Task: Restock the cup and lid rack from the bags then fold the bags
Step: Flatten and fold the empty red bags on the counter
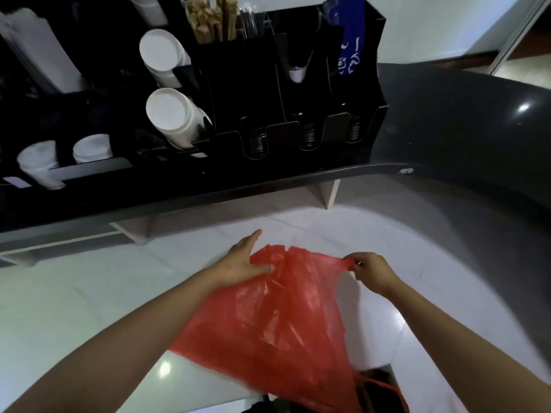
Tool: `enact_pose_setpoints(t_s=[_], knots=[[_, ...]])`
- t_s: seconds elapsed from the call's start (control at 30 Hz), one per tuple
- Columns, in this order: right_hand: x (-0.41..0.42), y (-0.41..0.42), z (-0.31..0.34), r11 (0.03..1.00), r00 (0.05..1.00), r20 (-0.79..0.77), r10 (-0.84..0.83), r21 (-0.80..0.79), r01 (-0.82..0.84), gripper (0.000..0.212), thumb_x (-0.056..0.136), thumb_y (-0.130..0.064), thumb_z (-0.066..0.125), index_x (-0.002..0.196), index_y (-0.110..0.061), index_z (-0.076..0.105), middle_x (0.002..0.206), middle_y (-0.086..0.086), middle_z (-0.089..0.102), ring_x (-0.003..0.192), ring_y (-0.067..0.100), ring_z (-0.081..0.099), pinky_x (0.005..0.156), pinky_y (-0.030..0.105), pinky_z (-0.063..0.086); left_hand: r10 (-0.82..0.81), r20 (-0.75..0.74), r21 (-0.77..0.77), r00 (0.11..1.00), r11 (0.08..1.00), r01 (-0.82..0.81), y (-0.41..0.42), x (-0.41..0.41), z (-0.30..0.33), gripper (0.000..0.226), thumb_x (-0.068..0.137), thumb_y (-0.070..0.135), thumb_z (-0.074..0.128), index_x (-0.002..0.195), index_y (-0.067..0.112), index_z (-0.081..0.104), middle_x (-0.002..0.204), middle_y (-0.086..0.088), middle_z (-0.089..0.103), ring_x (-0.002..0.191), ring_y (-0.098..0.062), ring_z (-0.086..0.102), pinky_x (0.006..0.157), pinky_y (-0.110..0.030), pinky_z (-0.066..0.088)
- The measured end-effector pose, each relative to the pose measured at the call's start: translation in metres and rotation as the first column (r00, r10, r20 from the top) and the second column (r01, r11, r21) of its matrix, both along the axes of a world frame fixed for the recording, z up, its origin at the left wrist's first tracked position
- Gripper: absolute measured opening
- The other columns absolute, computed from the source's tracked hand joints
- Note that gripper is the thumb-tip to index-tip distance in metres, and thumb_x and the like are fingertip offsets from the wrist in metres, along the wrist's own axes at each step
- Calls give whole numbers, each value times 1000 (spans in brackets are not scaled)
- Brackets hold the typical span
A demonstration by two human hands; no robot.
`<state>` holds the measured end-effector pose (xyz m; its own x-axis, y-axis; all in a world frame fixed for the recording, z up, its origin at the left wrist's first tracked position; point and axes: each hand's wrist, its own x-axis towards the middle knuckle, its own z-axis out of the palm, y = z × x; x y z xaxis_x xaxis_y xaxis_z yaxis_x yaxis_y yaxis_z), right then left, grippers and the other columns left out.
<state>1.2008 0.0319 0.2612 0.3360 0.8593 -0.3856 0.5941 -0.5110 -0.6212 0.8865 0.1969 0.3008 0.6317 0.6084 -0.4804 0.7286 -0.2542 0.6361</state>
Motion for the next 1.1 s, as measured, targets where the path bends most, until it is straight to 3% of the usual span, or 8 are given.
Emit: enact_pose_setpoints(t_s=[0.13, 0.23, 0.3, 0.4, 0.57, 0.67, 0.83, 1.1], knots=[[10, -12, -1, 958, 941, -203, -271, 41, 285, 38, 89, 11, 48, 98, -12, 77, 59, 0, 68, 48, 7, 55, 52, 14, 44, 69, 67, -215, 995, 975, -53, -14, -6, -3, 119, 67, 76, 75, 158, 45, 5, 167, 10, 12, 153, -17, 18, 119, -39, 31], [10, -14, 4, 941, 904, -300, -305, 53, 335, 37, 88, 14, 49, 101, -8, 76, 70, 10, 74, 57, 15, 66, 62, 21, 55, 77, 153, -356, 985, 934, -18, -6, -1, 4, 76, 86, 64, 67, 151, 48, 31, 159, 8, 33, 145, -15, 34, 114, -35, 36], [6, -16, 8, 931, 888, -325, -324, 58, 361, 38, 87, 14, 50, 97, -12, 76, 79, 15, 75, 62, 20, 69, 71, 29, 59, 7, 154, -306, 988, 951, 41, 2, 8, 12, 42, 99, 47, 51, 141, 44, 49, 154, 8, 40, 141, -14, 39, 117, -38, 34], [3, -23, 16, 931, 895, -310, -321, 73, 359, 38, 88, 15, 48, 99, -9, 75, 81, 18, 74, 63, 19, 70, 69, 24, 58, -132, 47, -196, 990, 971, 139, 12, 22, 20, 41, 98, 16, 40, 129, 29, 64, 146, 2, 44, 133, -18, 44, 116, -39, 36], [4, -30, 31, 921, 898, -278, -340, 92, 377, 38, 87, 18, 45, 100, -6, 72, 78, 12, 72, 58, 12, 69, 60, 13, 52, -283, -47, -209, 958, 941, 268, 22, 30, 19, 26, 97, 18, 51, 116, 20, 68, 126, 0, 55, 105, -14, 57, 91, -26, 46], [11, -35, 35, 913, 897, -252, -363, 96, 397, 38, 88, 16, 45, 101, -7, 72, 77, 7, 72, 59, 10, 69, 60, 13, 51, -320, -102, -219, 942, 931, 292, 29, 21, 14, 20, 94, 20, 57, 107, 23, 71, 116, 3, 63, 104, -13, 62, 95, -30, 49], [24, -46, 33, 912, 903, -209, -377, 87, 401, 36, 89, 12, 46, 101, -9, 74, 78, 12, 75, 73, 24, 74, 81, 36, 59, -191, -74, -323, 979, 933, 157, 45, -19, 10, 13, 93, 24, 64, 100, 22, 75, 105, 4, 74, 103, -13, 68, 95, -36, 54], [32, -54, 34, 914, 913, -151, -378, 92, 394, 29, 94, 0, 54, 89, -18, 76, 73, 7, 75, 74, 24, 74, 82, 38, 60, 121, 130, -578, 984, 816, -25, 58, -56, 24, 35, 74, 39, 68, 93, 10, 66, 95, -6, 65, 87, -22, 62, 83, -37, 54]])
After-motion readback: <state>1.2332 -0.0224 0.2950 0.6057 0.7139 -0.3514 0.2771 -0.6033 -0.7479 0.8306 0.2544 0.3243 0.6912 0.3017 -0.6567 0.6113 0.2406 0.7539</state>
